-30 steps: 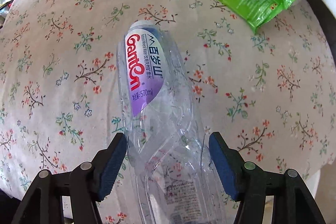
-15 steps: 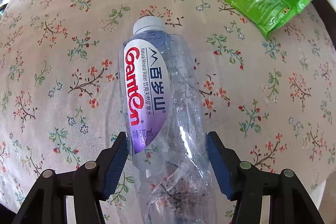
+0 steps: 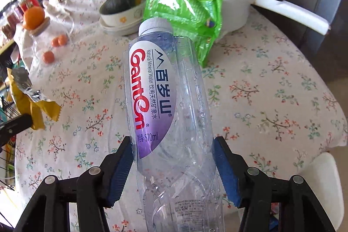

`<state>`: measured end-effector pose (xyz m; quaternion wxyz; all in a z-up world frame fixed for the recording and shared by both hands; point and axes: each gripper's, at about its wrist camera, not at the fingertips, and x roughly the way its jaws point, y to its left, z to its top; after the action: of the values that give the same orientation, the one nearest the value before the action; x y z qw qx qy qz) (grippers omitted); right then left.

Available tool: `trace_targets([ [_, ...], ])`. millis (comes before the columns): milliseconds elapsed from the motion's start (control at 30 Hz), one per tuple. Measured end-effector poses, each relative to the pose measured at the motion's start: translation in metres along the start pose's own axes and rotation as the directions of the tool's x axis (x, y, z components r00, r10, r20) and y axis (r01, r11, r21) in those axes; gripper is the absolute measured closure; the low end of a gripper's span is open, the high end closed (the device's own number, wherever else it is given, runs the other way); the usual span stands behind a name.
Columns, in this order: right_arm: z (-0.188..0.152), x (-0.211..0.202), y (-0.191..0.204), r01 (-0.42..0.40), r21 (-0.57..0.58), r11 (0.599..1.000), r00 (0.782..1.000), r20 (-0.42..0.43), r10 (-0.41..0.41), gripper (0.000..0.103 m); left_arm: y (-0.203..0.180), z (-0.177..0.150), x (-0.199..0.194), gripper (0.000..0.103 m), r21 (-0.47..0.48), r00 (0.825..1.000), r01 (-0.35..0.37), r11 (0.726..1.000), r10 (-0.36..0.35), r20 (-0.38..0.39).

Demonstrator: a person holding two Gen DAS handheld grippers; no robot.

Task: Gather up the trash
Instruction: 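Carry the yellow bag with the left tool while the right tool carries the bottle over the bin, then open the left tool to drop the yellow bag while the right tool drops the bottle into the bin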

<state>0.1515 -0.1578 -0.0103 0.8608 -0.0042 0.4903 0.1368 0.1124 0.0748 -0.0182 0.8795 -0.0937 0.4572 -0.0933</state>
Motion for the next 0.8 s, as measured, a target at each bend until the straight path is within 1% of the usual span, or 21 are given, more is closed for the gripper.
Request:
trace_targets([
  [67, -0.013, -0.005, -0.020, -0.005, 0.043, 0.999, 1.000, -0.010, 0.005, 0.039, -0.019, -0.001, 0.004, 0.103, 0.034, 1.000, 0.014, 0.999, -0.014, -0.002],
  [133, -0.023, -0.015, -0.036, -0.006, 0.050, 0.999, 1.000, -0.013, 0.007, 0.039, -0.038, -0.003, 0.009, 0.103, 0.073, 1.000, 0.023, 0.997, -0.023, -0.007],
  [200, -0.029, -0.028, -0.050, 0.021, 0.045, 0.999, 1.000, 0.008, -0.022, 0.039, -0.057, -0.005, 0.017, 0.103, 0.101, 0.999, 0.037, 0.994, -0.035, -0.019],
  [267, -0.037, -0.041, -0.071, 0.038, 0.075, 0.996, 0.999, 0.035, -0.041, 0.039, -0.076, -0.006, 0.027, 0.103, 0.117, 0.997, 0.063, 0.991, -0.059, -0.040],
  [333, -0.044, -0.052, -0.095, 0.052, 0.116, 0.992, 0.998, 0.041, -0.057, 0.039, -0.095, -0.007, 0.037, 0.103, 0.135, 0.995, 0.092, 0.987, -0.084, -0.061],
  [433, -0.056, -0.065, -0.126, 0.096, 0.154, 0.983, 0.994, 0.040, -0.104, 0.039, -0.131, -0.011, 0.049, 0.103, 0.173, 0.989, 0.130, 0.976, -0.116, -0.091],
  [533, -0.069, -0.076, -0.156, 0.122, 0.206, 0.971, 0.990, 0.042, -0.133, 0.039, -0.175, -0.019, 0.060, 0.103, 0.229, 0.980, 0.181, 0.957, -0.156, -0.120],
  [667, -0.090, -0.089, -0.196, 0.156, 0.266, 0.951, 0.984, 0.039, -0.172, 0.039, -0.230, -0.034, 0.078, 0.103, 0.305, 0.963, 0.255, 0.918, -0.213, -0.163],
  [800, -0.111, -0.098, -0.231, 0.183, 0.326, 0.927, 0.979, 0.022, -0.201, 0.039, -0.271, -0.055, 0.103, 0.102, 0.352, 0.951, 0.293, 0.889, -0.231, -0.207],
])
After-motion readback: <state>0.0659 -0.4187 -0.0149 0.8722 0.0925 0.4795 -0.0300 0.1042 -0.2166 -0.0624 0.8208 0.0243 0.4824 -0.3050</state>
